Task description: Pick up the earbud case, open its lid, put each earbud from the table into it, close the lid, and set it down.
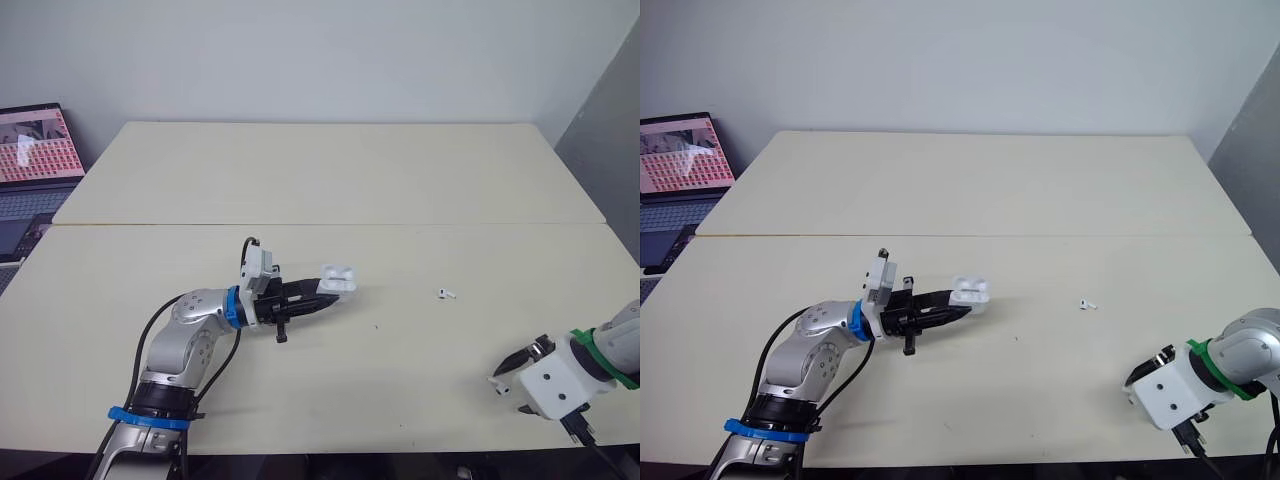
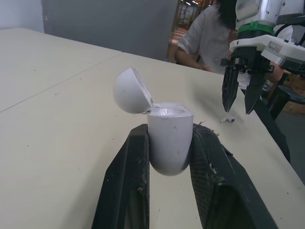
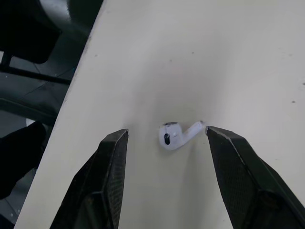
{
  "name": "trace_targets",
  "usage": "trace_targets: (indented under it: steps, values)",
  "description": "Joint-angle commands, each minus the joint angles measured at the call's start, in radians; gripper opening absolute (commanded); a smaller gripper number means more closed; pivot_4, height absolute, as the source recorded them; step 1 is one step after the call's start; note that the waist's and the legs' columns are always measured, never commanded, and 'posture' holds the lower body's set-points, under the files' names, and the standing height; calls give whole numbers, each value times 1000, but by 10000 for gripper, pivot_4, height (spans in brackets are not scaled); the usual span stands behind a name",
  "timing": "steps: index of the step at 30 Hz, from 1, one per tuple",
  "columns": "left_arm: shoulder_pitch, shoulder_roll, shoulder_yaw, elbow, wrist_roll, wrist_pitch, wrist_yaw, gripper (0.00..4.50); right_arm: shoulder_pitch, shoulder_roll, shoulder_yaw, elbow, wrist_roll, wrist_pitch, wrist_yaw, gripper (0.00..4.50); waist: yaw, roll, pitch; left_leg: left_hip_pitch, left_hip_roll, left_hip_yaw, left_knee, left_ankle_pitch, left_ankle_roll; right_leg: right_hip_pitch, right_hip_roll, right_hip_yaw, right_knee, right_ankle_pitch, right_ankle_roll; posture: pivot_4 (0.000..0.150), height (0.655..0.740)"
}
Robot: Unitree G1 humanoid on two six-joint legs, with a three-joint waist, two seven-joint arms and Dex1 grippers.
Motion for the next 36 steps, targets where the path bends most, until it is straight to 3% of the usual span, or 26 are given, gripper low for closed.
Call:
trace_targets:
  steps: [1, 23, 26, 32, 36]
  values:
    - [5, 2, 11, -20, -4, -12, 4, 7748, -20, 9, 23, 2, -13, -16, 25, 26785, 0, 0, 0, 0, 0, 0, 0, 0, 0, 0, 0, 0, 0, 0, 0, 1500, 7400]
    - [11, 7, 17, 26, 16, -39, -2, 7748, -151, 87, 145, 24, -117, -13, 74, 26785, 0, 0, 0, 0, 0, 0, 0, 0, 0, 0, 0, 0, 0, 0, 0, 1500, 7400]
    - [15, 7, 18, 29, 18, -43, -3, 7748, -157, 94, 147, 26, -115, -10, 79, 21330, 0, 0, 0, 0, 0, 0, 0, 0, 0, 0, 0, 0, 0, 0, 0, 1500, 7400]
    - [18, 4, 15, 26, 21, -45, 2, 7748, -166, 101, 147, 34, -124, -12, 84, 293, 0, 0, 0, 0, 0, 0, 1, 0, 0, 0, 0, 0, 0, 0, 0, 1500, 7400]
    - [15, 2, 13, 16, 22, -38, 9, 7748, -175, 107, 146, 41, -128, -16, 84, 293, 0, 0, 0, 0, 0, 0, 1, 0, 0, 0, 0, 0, 0, 0, 0, 1500, 7400]
